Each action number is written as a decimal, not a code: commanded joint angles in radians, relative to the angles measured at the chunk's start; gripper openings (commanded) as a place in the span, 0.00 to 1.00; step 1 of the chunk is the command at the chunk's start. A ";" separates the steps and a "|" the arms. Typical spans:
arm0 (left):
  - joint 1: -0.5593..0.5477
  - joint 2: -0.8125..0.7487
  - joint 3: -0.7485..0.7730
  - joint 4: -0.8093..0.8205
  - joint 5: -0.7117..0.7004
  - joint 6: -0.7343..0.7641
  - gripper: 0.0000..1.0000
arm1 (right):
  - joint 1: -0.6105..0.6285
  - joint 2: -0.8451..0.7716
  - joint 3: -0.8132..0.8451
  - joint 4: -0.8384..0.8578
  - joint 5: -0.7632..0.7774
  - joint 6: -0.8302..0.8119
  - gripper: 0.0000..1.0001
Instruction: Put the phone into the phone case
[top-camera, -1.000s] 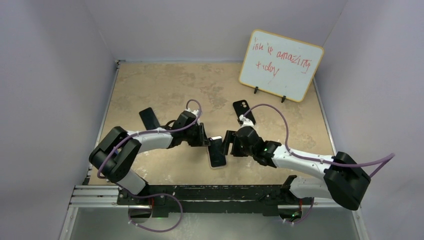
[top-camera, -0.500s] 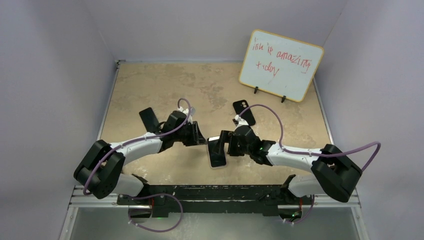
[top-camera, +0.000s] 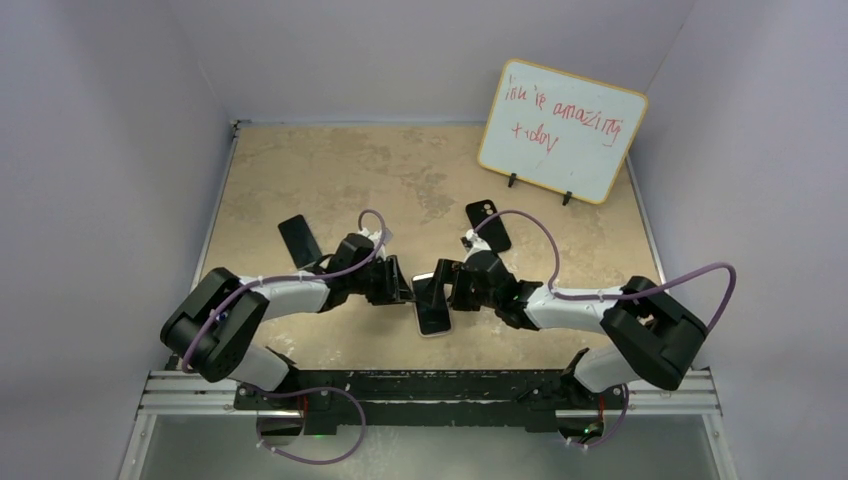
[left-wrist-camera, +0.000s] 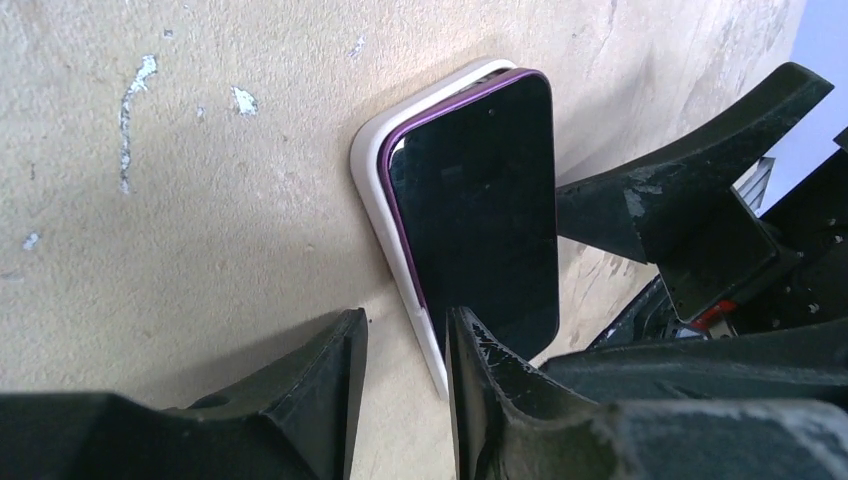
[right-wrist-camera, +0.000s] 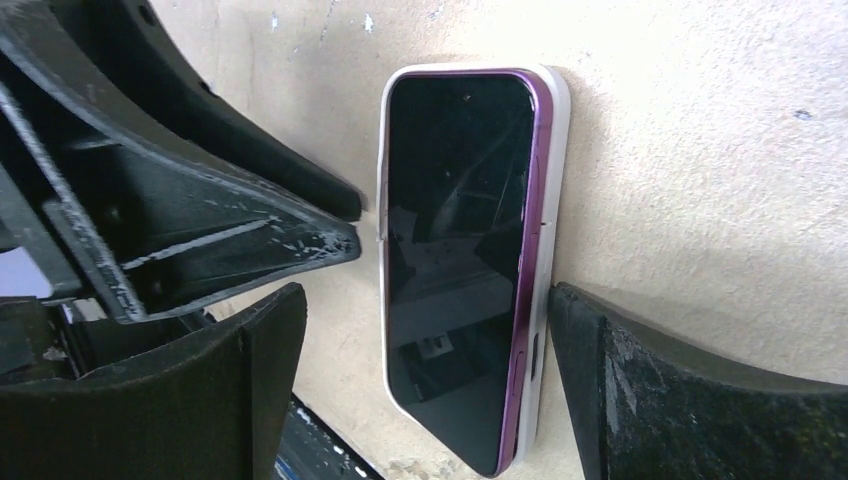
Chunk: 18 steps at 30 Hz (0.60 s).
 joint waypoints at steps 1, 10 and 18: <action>0.005 0.041 -0.015 0.108 0.042 -0.012 0.37 | 0.000 0.033 -0.018 0.092 -0.051 0.054 0.90; -0.003 0.050 -0.043 0.168 0.083 -0.046 0.34 | -0.001 0.036 -0.043 0.240 -0.117 0.149 0.90; -0.005 -0.009 -0.056 0.168 0.095 -0.050 0.40 | -0.007 -0.012 -0.093 0.445 -0.137 0.152 0.89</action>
